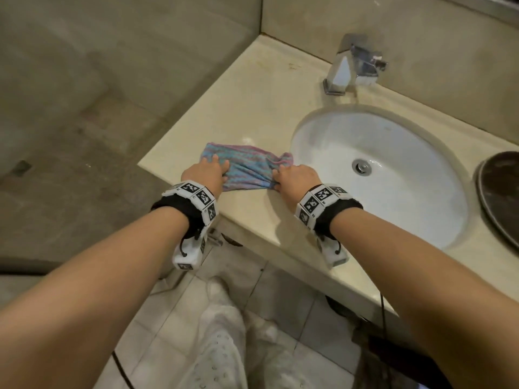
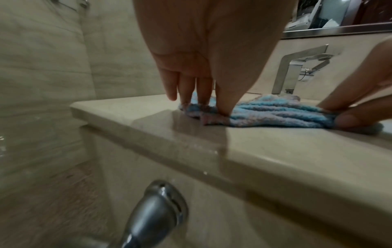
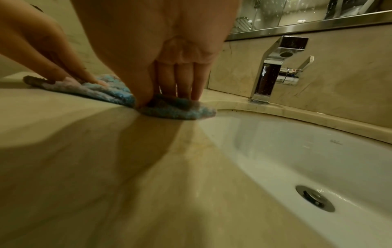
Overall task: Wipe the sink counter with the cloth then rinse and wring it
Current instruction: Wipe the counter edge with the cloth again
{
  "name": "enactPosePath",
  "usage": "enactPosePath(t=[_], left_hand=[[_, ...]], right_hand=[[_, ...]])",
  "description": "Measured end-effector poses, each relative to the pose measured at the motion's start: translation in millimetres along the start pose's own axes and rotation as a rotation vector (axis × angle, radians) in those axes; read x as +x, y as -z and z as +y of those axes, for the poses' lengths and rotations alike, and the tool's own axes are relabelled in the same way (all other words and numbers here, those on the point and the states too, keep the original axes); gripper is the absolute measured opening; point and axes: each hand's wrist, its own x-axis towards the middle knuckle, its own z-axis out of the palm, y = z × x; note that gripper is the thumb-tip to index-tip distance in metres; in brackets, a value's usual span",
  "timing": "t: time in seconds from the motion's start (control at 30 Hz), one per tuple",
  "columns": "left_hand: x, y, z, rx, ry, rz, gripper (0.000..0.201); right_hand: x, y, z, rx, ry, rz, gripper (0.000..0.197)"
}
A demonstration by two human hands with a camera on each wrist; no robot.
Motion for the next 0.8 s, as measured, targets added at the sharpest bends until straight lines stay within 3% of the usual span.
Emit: enactPosePath(t=[0.2,0.53,0.8], left_hand=[[-32,-10,2,0.033,-0.02,-0.042,0.045],[-52,-16,0,0.119,-0.174,-0.02,0.045],[-71,-12,44,0.192,-0.259,-0.009,0.041]], right_hand=[[-30,-8,-17,-0.019,0.013,-0.03,0.028],[-69,-21,-35,0.01,-0.08,-0.038,0.027],[-121,-34,-20,0.122,-0.164,-0.042,0.021]])
